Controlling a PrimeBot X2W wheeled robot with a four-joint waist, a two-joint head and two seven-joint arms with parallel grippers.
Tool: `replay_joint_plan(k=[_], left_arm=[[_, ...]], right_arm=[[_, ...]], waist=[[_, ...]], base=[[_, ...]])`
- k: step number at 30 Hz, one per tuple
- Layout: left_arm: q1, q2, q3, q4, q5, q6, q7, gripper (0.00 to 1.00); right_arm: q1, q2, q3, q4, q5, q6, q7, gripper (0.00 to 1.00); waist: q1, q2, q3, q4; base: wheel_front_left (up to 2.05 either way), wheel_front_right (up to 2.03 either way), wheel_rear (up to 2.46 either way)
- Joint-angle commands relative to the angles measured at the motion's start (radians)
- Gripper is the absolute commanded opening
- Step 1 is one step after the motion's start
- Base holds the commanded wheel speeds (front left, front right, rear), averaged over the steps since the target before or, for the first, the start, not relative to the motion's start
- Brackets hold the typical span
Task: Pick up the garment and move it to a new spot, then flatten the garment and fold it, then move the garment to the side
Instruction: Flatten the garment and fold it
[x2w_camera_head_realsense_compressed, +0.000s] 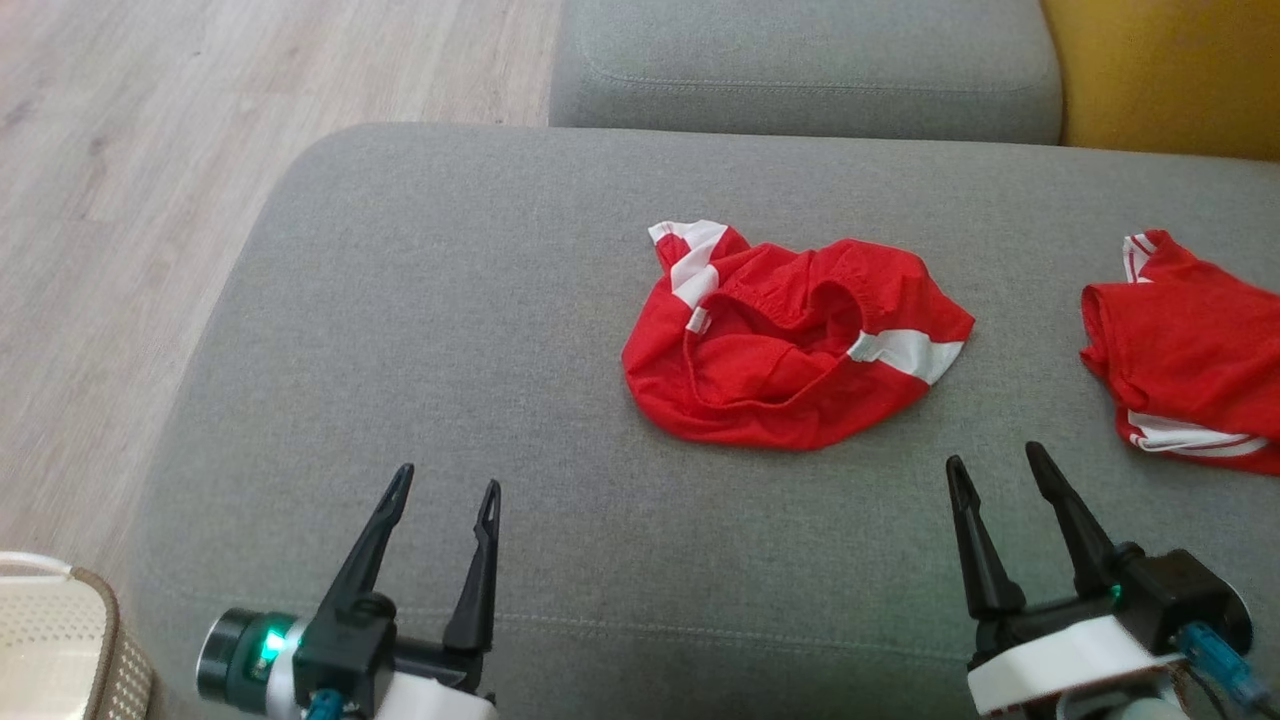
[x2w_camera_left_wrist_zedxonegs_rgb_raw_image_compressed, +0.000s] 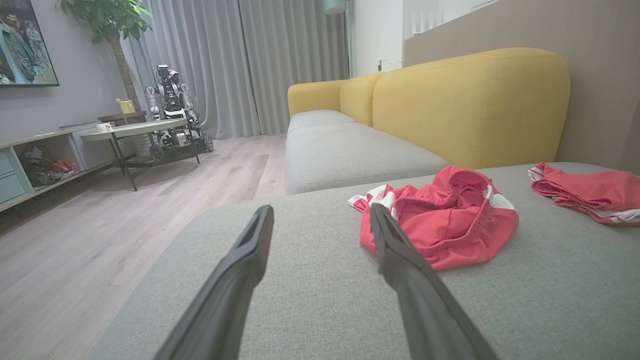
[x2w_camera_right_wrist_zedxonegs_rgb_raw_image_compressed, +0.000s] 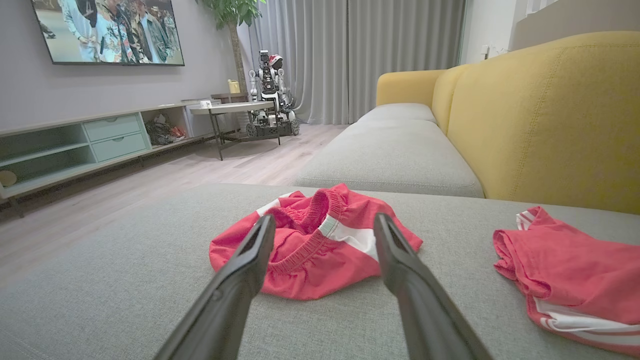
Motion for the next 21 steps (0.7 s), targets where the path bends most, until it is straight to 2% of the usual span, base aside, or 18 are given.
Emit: replay_joint_plan(k=[1,10,15,21], left_arm=[[-0.046,0.006,0.030,-0.030,-0.006,0.007,-0.005,1.00],[-0.056,0.009,0.019,-0.026,-0.012,0.001,-0.005,1.00],[-0.079,0.003,0.011,-0.016,-0.023,-0.020,-0.005,1.00],[-0.157,-0.007,-0.027,0.012,-0.018,-0.069,-0.005,1.00]], right_arm=[[-0.027,-0.008,0.023,-0.028,0.006,0.000,-0.001,1.00],[-0.031,-0.008,0.026,-0.027,0.003,0.000,-0.001,1.00],[-0.034,-0.008,0.022,-0.029,0.000,0.000,-0.001,1.00],[-0.046,-0.008,0.011,-0.033,-0.008,0.000,-0.001,1.00]], waist=[[0.0000,0.0000,-0.001,-0.001],[0.0000,0.0000,0.004,-0.014],[0.0000,0.0000,0.016,-0.026],[0.0000,0.0000,0.044,-0.049]], base=[[0.00,0.00,0.00],[0.00,0.00,0.00],[0.00,0.00,0.00],[0.00,0.00,0.00]])
